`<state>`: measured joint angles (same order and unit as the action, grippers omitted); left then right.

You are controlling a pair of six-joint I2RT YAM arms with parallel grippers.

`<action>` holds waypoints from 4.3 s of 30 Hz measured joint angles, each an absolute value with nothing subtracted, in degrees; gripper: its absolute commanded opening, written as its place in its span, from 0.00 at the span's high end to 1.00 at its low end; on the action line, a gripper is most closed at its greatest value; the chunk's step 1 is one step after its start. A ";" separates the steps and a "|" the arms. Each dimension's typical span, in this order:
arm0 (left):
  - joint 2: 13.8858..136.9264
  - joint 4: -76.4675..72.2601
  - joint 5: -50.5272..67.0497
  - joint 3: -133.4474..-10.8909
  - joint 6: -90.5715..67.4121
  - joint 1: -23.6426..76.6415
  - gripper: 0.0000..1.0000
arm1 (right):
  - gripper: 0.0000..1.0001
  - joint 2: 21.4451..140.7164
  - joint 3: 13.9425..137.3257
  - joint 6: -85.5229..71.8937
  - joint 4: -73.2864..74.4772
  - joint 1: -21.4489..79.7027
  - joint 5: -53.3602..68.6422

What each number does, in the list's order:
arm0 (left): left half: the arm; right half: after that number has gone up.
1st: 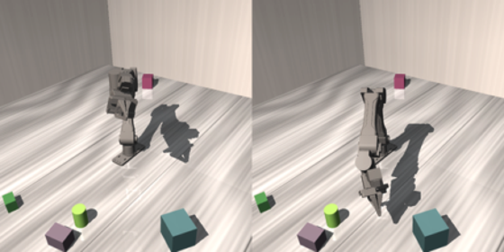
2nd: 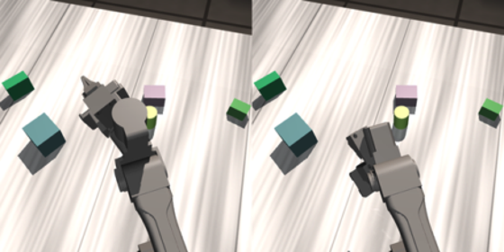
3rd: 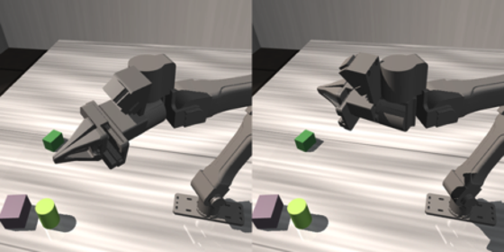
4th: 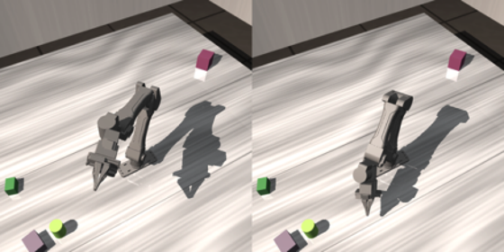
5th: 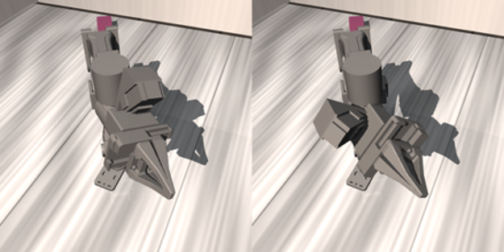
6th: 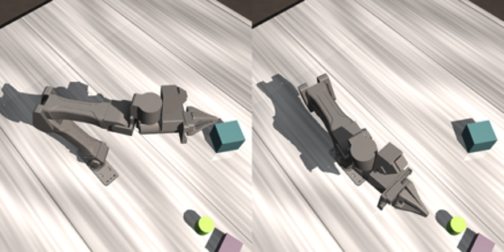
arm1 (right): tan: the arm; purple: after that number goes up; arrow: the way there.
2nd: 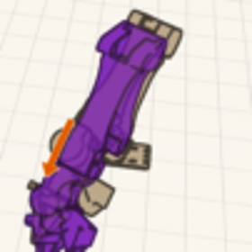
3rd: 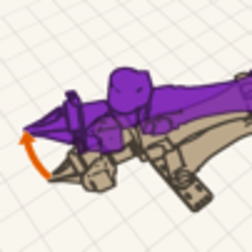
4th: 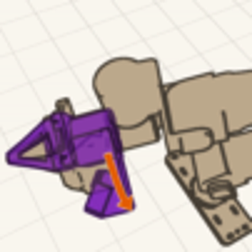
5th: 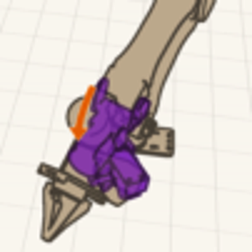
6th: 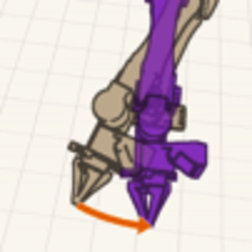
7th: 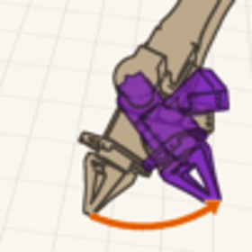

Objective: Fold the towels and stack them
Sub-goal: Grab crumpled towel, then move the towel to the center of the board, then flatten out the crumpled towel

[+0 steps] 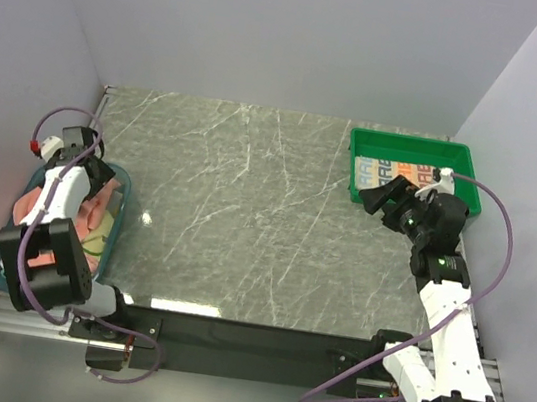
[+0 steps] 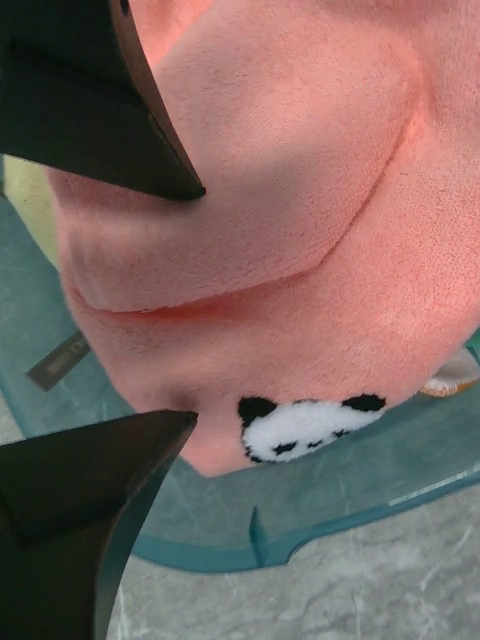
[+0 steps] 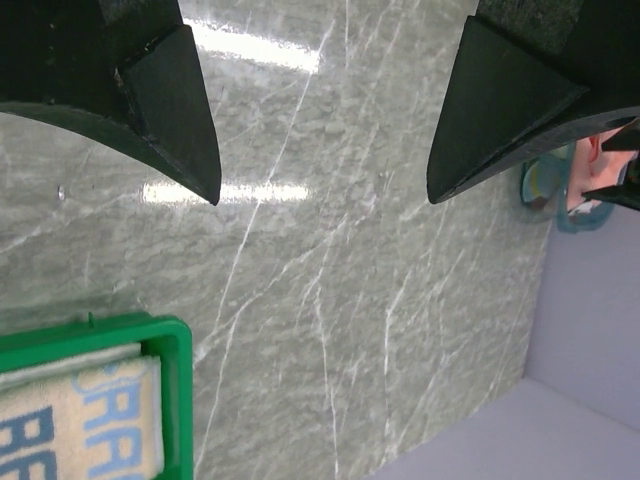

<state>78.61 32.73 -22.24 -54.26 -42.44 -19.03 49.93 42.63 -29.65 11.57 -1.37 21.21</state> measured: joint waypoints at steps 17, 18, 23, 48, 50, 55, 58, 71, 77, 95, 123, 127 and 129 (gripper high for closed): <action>73.56 35.09 -23.38 -55.81 -41.21 -17.08 0.99 | 0.13 49.52 40.40 -29.93 12.88 -1.06 21.10; 72.73 35.92 -24.60 -57.41 -41.23 -15.38 0.99 | 0.13 49.50 40.42 -30.00 12.88 -0.97 21.12; 72.79 40.40 -30.09 -72.77 -41.74 -4.91 0.98 | 0.13 49.50 40.42 -29.98 13.17 -0.89 21.17; 86.35 32.32 -19.16 -75.68 -34.02 51.13 0.33 | 0.15 44.05 39.92 -25.19 15.92 5.58 17.30; 85.32 31.46 -18.44 -70.41 -33.71 57.34 0.21 | 0.17 44.01 39.92 -24.36 16.53 7.05 16.27; 74.52 27.70 -16.29 -60.75 -36.18 65.39 0.09 | 0.25 45.87 39.97 -22.63 18.13 11.40 14.61; 66.48 25.65 -18.09 -56.42 -39.62 63.57 0.12 | 0.31 50.54 40.18 -22.09 18.61 14.63 13.78; 80.16 22.85 -18.55 -55.68 -40.73 61.41 0.17 | 0.36 79.66 47.53 -21.34 19.31 19.94 4.49; 89.76 21.74 -22.28 -59.55 -37.21 70.46 0.18 | 0.38 88.40 52.01 -21.43 18.79 20.88 0.38; 109.23 27.11 -36.80 -72.03 -38.11 77.10 0.20 | 0.50 96.49 54.22 -21.61 18.52 21.50 -3.42; 113.03 34.24 -48.90 -71.13 -47.53 73.17 0.99 | 1.00 92.95 52.12 -23.55 19.14 22.65 1.80; 109.08 38.30 -50.81 -71.18 -47.18 72.60 0.99 | 1.00 87.24 53.39 -24.10 20.58 22.65 2.81; 105.54 40.38 -51.88 -71.77 -46.30 71.83 0.99 | 1.00 84.36 56.12 -24.43 21.85 22.63 3.05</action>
